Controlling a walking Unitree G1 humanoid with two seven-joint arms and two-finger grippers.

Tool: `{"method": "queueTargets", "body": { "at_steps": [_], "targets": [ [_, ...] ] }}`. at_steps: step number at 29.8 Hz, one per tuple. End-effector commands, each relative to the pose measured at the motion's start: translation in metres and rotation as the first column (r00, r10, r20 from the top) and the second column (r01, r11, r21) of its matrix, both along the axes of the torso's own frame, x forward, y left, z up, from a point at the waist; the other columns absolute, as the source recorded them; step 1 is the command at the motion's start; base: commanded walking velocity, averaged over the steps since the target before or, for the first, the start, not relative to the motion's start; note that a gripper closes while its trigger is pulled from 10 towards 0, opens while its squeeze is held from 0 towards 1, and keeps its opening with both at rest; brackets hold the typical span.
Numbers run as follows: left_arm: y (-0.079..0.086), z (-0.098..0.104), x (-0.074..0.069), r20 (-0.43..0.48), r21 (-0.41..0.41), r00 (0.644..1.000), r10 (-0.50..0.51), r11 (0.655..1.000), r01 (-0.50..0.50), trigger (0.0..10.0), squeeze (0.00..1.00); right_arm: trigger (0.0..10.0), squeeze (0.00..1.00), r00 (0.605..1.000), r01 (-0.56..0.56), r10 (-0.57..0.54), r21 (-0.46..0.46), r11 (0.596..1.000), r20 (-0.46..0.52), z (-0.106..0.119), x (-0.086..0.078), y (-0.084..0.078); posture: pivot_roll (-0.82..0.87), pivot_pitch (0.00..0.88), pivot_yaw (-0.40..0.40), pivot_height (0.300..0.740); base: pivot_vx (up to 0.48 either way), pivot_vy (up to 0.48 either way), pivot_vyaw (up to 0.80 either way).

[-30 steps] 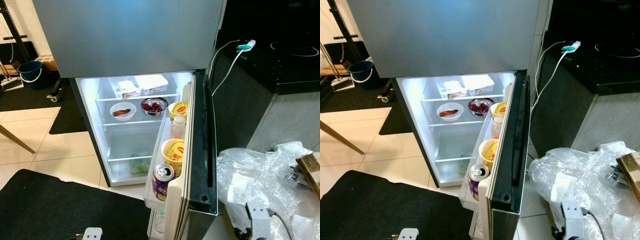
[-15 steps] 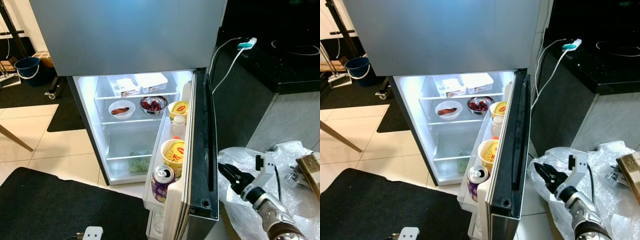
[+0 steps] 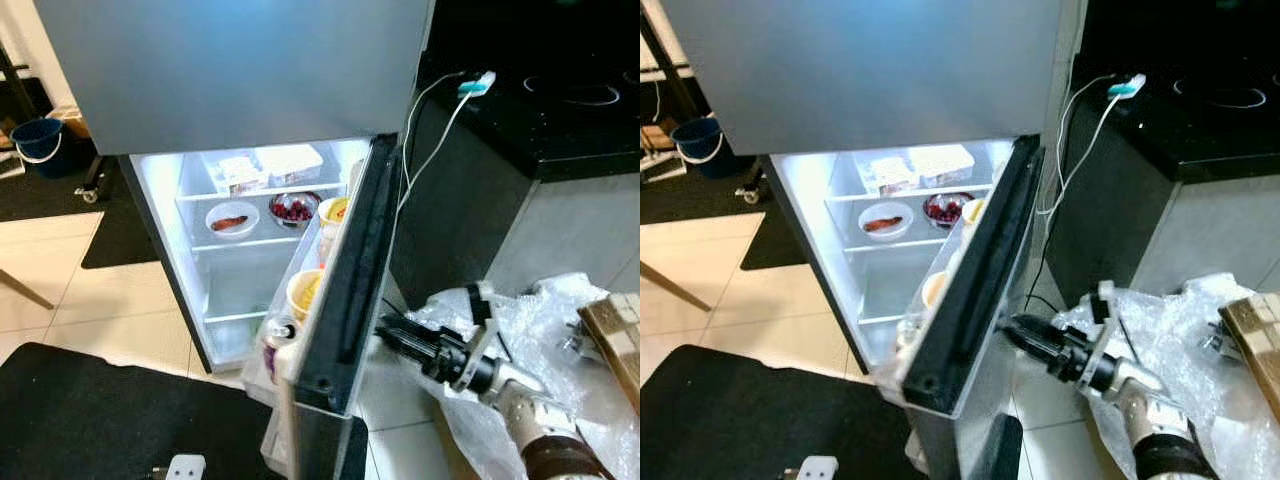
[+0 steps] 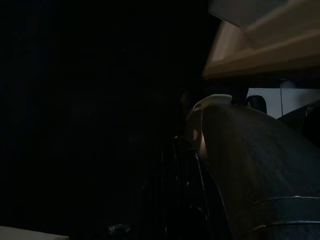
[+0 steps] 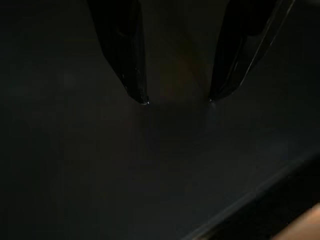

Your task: Restocking fridge

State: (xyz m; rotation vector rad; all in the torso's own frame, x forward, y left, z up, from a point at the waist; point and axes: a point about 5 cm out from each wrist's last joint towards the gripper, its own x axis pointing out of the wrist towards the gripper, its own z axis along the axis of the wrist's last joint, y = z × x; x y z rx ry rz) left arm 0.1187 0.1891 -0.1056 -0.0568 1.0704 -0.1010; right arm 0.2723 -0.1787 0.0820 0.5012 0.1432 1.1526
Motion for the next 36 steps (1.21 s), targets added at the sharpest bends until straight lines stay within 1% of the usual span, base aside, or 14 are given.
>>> {"method": "queueTargets", "body": {
  "at_steps": [1, 3, 9, 14, 17, 20, 22, 23, 26, 27, 32, 34, 35, 36],
  "targets": [
    [-0.003, -0.004, -0.013, -0.049, -0.005, 0.999, -0.001, 1.000, 0.000, 10.0, 0.00, 10.0, 0.00, 0.993, -0.117, 0.116, 0.027, 0.993, 0.026, 0.010, -0.005, 0.022, -0.06, 0.000, -0.003, 0.740, 0.000, 0.000, 0.00],
    [-0.003, -0.005, -0.013, -0.050, -0.006, 0.999, 0.000, 1.000, -0.001, 10.0, 0.00, 10.0, 0.00, 0.983, -0.179, 0.177, 0.043, 0.983, 0.050, 0.018, -0.008, 0.035, -0.06, 0.000, -0.003, 0.740, 0.000, 0.000, 0.00],
    [-0.003, -0.005, -0.014, -0.051, -0.008, 0.999, 0.000, 1.000, 0.000, 10.0, 0.00, 10.0, 0.00, 0.975, -0.178, 0.161, 0.106, 0.978, 0.150, 0.044, 0.005, 0.077, -0.06, 0.000, -0.004, 0.740, 0.000, 0.000, 0.00],
    [-0.003, -0.005, -0.014, -0.051, -0.006, 0.999, 0.002, 1.000, -0.003, 10.0, 0.00, 10.0, 0.00, 0.987, -0.079, 0.067, 0.077, 0.994, 0.149, 0.045, 0.017, 0.101, -0.06, 0.000, -0.004, 0.740, 0.000, 0.000, 0.00],
    [-0.003, -0.005, -0.014, -0.051, -0.005, 0.999, 0.004, 1.000, -0.004, 10.0, 0.00, 10.0, 0.00, 0.989, 0.009, -0.010, 0.007, 1.000, 0.150, 0.039, 0.022, 0.101, -0.05, 0.000, -0.006, 0.740, 0.000, 0.000, 0.00],
    [-0.003, -0.005, -0.014, -0.051, -0.005, 0.999, 0.004, 1.000, -0.004, 10.0, 0.00, 10.0, 0.00, 0.982, 0.155, -0.142, -0.105, 0.982, 0.125, 0.022, 0.031, 0.088, -0.05, 0.000, -0.006, 0.740, 0.000, 0.000, 0.00],
    [-0.003, -0.005, -0.014, -0.051, -0.005, 0.999, 0.003, 1.000, -0.003, 10.0, 0.00, 10.0, 0.00, 0.957, 0.289, -0.275, -0.199, 0.936, 0.094, 0.007, 0.039, 0.069, -0.05, 0.000, -0.007, 0.740, 0.000, 0.000, 0.00],
    [-0.003, -0.005, -0.014, -0.051, -0.005, 0.999, 0.003, 1.000, -0.003, 10.0, 0.00, 10.0, 0.00, 0.957, 0.289, -0.275, -0.199, 0.936, 0.094, 0.007, 0.039, 0.069, -0.05, 0.000, -0.007, 0.740, 0.000, 0.000, 0.00],
    [-0.003, -0.005, -0.014, -0.051, -0.005, 0.999, 0.001, 1.000, -0.001, 10.0, 0.00, 10.0, 0.00, 0.919, 0.389, -0.392, -0.269, 0.881, 0.042, -0.011, 0.040, 0.044, -0.05, 0.000, -0.007, 0.740, 0.000, 0.000, 0.00],
    [-0.004, -0.005, -0.014, -0.051, -0.004, 0.999, -0.001, 1.000, 0.001, 10.0, 0.00, 10.0, 0.00, 0.897, 0.417, -0.442, -0.319, 0.851, -0.005, -0.029, 0.031, 0.021, -0.06, 0.000, -0.010, 0.740, 0.000, 0.000, 0.00],
    [-0.004, -0.005, -0.014, -0.050, -0.005, 0.999, -0.002, 1.000, 0.001, 10.0, 0.00, 10.0, 0.00, 0.853, 0.448, -0.517, -0.406, 0.796, -0.073, -0.052, 0.018, -0.003, -0.06, 0.000, -0.010, 0.740, 0.000, 0.000, 0.00],
    [-0.005, -0.005, -0.013, -0.052, -0.005, 0.999, -0.003, 1.000, 0.002, 10.0, 0.00, 10.0, 0.00, 0.795, 0.458, -0.596, -0.534, 0.711, -0.112, -0.076, 0.001, -0.023, -0.06, 0.000, -0.010, 0.740, 0.000, 0.000, 0.00],
    [-0.005, -0.005, -0.013, -0.052, -0.005, 0.999, -0.003, 1.000, 0.002, 10.0, 0.00, 10.0, 0.00, 0.795, 0.458, -0.596, -0.534, 0.711, -0.112, -0.076, 0.001, -0.023, -0.06, 0.000, -0.010, 0.740, 0.000, 0.000, 0.00],
    [-0.006, -0.005, -0.013, -0.053, -0.005, 0.999, -0.002, 1.000, 0.002, 10.0, 0.00, 10.0, 0.00, 0.758, 0.452, -0.639, -0.599, 0.661, -0.134, -0.089, -0.011, -0.034, -0.07, 0.000, -0.016, 0.740, 0.000, 0.000, 0.00]
  ]
}}
